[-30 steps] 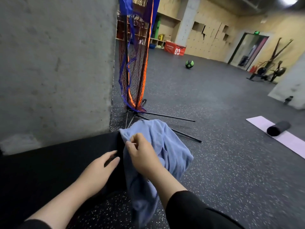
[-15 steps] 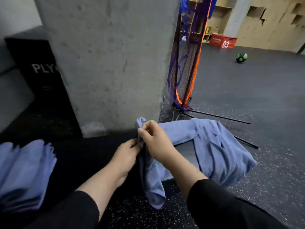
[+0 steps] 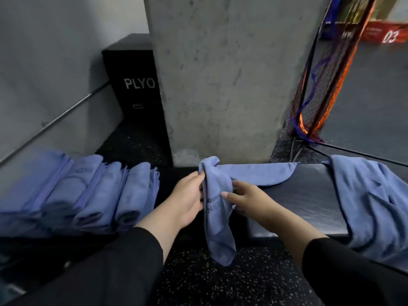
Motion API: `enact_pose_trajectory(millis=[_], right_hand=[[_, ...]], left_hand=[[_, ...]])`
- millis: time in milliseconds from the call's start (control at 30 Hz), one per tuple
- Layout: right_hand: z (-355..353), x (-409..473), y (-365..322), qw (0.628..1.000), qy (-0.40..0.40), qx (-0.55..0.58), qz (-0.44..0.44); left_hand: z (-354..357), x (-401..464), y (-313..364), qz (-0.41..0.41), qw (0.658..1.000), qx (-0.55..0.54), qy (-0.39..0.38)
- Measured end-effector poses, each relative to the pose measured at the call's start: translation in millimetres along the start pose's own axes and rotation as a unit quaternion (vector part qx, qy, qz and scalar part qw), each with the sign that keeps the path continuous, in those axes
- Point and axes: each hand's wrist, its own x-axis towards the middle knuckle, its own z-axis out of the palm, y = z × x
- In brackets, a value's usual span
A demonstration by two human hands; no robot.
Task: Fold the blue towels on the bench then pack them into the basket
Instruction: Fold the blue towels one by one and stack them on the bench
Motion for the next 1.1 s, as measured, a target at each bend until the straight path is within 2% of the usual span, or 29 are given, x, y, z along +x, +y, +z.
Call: enact_pose_trajectory(millis=[100, 200, 233, 300, 333, 367, 433, 500, 567, 633, 733, 867, 1000, 1100], right_hand=[[6, 5, -7, 0.999, 0.031, 0.028, 0.017], [4, 8, -10, 0.994, 0.106, -0.009, 0.012], [2, 7, -14, 0.991, 0.131, -0.023, 0.002], [-5, 4, -24, 0.989, 0.135, -0.054, -0.024], [-9, 2, -29, 0.991, 0.115, -0.066, -0.034], [-12, -1, -35, 0.991, 0.093, -0.087, -0.043], [-20, -7, -43, 0.987, 0.046, -0.146, -0.057], [-26, -11, -46, 0.977, 0.014, -0.205, -0.053], [-30, -13, -46, 0.972, 0.023, -0.227, -0.053], [-33, -16, -45, 0.974, 0.046, -0.211, -0.064], [-39, -21, -41, 0.979, 0.08, -0.176, -0.066], [-45, -24, -28, 0.985, 0.134, -0.109, -0.004], [-43, -22, -30, 0.988, 0.152, -0.013, -0.026], [-39, -20, -38, 0.987, 0.138, -0.057, -0.062]], left_hand=[[-4, -2, 2, 0.006, 1.0, 0.014, 0.002], [-11, -3, 0, 0.016, 0.993, 0.1, 0.064], [-14, 0, -1, 0.034, 0.979, 0.172, 0.104], [-19, 3, 0, 0.102, 0.912, 0.338, 0.207], [-19, 2, 2, 0.151, 0.881, 0.391, 0.221], [-17, 1, 5, 0.199, 0.866, 0.415, 0.194], [-9, -2, 8, 0.251, 0.867, 0.424, 0.08], [0, -6, 8, 0.23, 0.872, 0.431, -0.024], [6, -6, 5, 0.183, 0.88, 0.431, -0.078], [10, -4, 2, 0.164, 0.881, 0.437, -0.08], [14, 0, 3, 0.194, 0.871, 0.45, -0.04], [18, 4, 7, 0.23, 0.89, 0.394, 0.01], [17, -1, 7, 0.196, 0.898, 0.394, -0.007], [22, -6, 8, 0.195, 0.902, 0.385, -0.023]])
